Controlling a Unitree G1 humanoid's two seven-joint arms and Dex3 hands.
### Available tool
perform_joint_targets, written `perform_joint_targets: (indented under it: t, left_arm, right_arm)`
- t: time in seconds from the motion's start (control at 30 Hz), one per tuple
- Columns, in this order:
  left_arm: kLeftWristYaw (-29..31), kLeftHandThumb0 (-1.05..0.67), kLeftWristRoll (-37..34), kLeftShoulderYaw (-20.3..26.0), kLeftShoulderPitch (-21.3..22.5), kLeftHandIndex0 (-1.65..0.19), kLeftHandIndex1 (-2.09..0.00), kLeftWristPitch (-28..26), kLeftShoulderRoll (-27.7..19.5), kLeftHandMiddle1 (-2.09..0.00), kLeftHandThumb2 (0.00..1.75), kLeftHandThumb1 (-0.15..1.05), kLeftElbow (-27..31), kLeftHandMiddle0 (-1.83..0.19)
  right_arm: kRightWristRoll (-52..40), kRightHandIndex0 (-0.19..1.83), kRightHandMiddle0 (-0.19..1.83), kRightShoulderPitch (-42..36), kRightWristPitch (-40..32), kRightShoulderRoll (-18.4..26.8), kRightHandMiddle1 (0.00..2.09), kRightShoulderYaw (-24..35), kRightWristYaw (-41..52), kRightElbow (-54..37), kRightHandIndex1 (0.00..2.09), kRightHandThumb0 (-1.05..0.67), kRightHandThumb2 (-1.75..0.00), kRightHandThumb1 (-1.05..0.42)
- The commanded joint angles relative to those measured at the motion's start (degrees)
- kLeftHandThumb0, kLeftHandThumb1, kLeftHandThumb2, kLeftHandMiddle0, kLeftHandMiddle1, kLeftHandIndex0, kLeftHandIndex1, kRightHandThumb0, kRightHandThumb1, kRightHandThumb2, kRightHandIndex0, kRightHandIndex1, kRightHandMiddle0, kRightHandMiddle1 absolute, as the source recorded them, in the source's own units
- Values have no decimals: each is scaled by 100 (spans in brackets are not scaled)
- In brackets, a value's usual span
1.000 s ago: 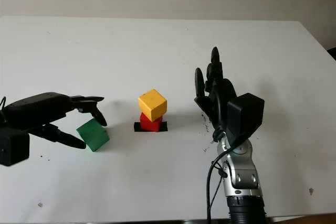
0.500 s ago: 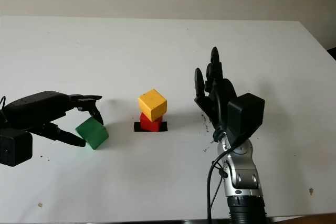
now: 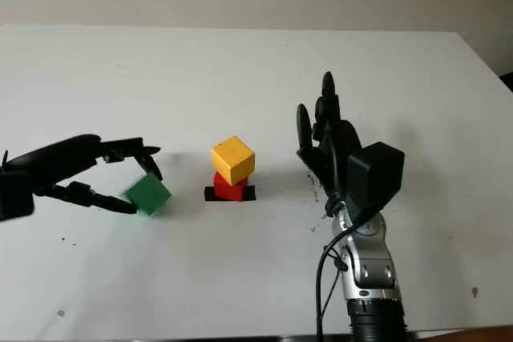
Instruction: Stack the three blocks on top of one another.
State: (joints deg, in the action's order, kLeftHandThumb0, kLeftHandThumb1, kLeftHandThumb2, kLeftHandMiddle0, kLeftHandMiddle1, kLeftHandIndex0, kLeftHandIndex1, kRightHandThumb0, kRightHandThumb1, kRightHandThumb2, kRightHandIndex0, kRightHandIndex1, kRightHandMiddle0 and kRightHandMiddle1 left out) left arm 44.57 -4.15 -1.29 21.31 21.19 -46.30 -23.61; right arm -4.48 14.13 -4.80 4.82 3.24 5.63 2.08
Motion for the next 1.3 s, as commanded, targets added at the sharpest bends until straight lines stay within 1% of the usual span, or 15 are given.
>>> perform_joint_targets:
  t: [0.0, 0.07, 0.13, 0.2, 0.27, 0.47, 0.6, 0.73, 0.8, 0.87, 0.93, 1.0, 1.07, 1.13, 1.27]
  left_arm:
    - [145, -44, -240, 180, 203, -35, -133, -143, 62, -9, 5, 99, 15, -33]
    - [300, -45, -474, 280, 239, -35, -130, -343, 123, -9, 5, 99, 3, -34]
    - [384, -45, -705, 396, 247, -39, -125, -700, 181, -9, 5, 98, 71, -36]
    - [417, -45, -901, 515, 245, -42, -122, -1012, 247, -9, 5, 97, 160, -38]
    - [408, -47, -992, 602, 241, -44, -120, -1184, 292, -10, 5, 96, 235, -39]
    - [442, -46, -1371, 900, 269, -44, -118, -1548, 451, -9, 6, 97, 469, -40]
    - [342, -48, -1454, 1061, 410, -45, -115, -1502, 558, -9, 6, 99, 625, -41]
    - [318, -47, -1385, 1083, 811, -47, -108, -1215, 669, -9, 6, 99, 577, -45]
    - [329, -49, -1186, 973, 1067, -45, -114, -1230, 563, -7, 6, 100, 630, -44]
    - [221, -50, -764, 814, 1364, -47, -117, -1255, 405, -7, 5, 100, 828, -45]
    - [302, -46, -504, 636, 1814, -42, -123, -1231, 341, -6, 5, 100, 857, -42]
    - [408, -45, -240, 431, 2229, -43, -121, -1226, 282, -5, 5, 100, 860, -40]
    - [459, -45, -44, 248, 2576, -45, -121, -1397, 301, -5, 5, 100, 865, -41]
    - [623, -43, 120, 23, 2996, -49, -115, -1386, 373, -6, 5, 97, 756, -43]
    - [774, -43, 444, -311, 3462, -52, -112, -1405, 466, -6, 5, 97, 657, -43]
  right_arm:
    - [1, -19, -19, 45, 20, 42, 0, 29, -1, -71, 0, -63, -60, -105]
    - [26, -19, -19, 46, 6, 47, 0, 22, -19, -68, 0, -64, -60, -105]
    - [28, -19, -19, 42, -11, 42, 0, 21, -25, -80, 0, -64, -60, -105]
    - [18, -19, -19, 41, -15, 34, 0, 24, -22, -86, 0, -64, -59, -105]
    - [46, -19, -19, 40, -31, 38, 0, 13, -41, -97, 0, -64, -59, -105]
    - [41, -19, -19, 28, -32, 44, 0, 3, -32, -115, 0, -64, -59, -105]
    - [114, -19, -19, 12, -66, 54, 0, -25, -75, -153, 0, -65, -59, -105]
    - [207, -19, -19, 28, -85, 46, 0, -39, -130, -140, 0, -66, -58, -105]
    - [215, -19, -19, 25, -94, 53, 0, -43, -107, -154, 0, -66, -58, -105]
    - [205, -19, -19, 22, -68, 64, 0, -44, -68, -151, 0, -65, -58, -105]
    - [141, -19, -19, 36, -23, 52, 0, -15, -14, -106, 0, -64, -59, -105]
    - [119, -19, -19, 54, 43, 46, 0, 4, 19, -47, 0, -64, -58, -105]
    - [127, -19, -19, 72, 73, 51, 0, 3, 35, -9, 0, -64, -58, -105]
    - [120, -19, -19, 91, 39, 52, 0, -2, 57, -5, 0, -63, -58, -105]
    - [138, -19, -19, 120, 38, 38, 0, -13, 58, 22, 0, -63, -59, -105]
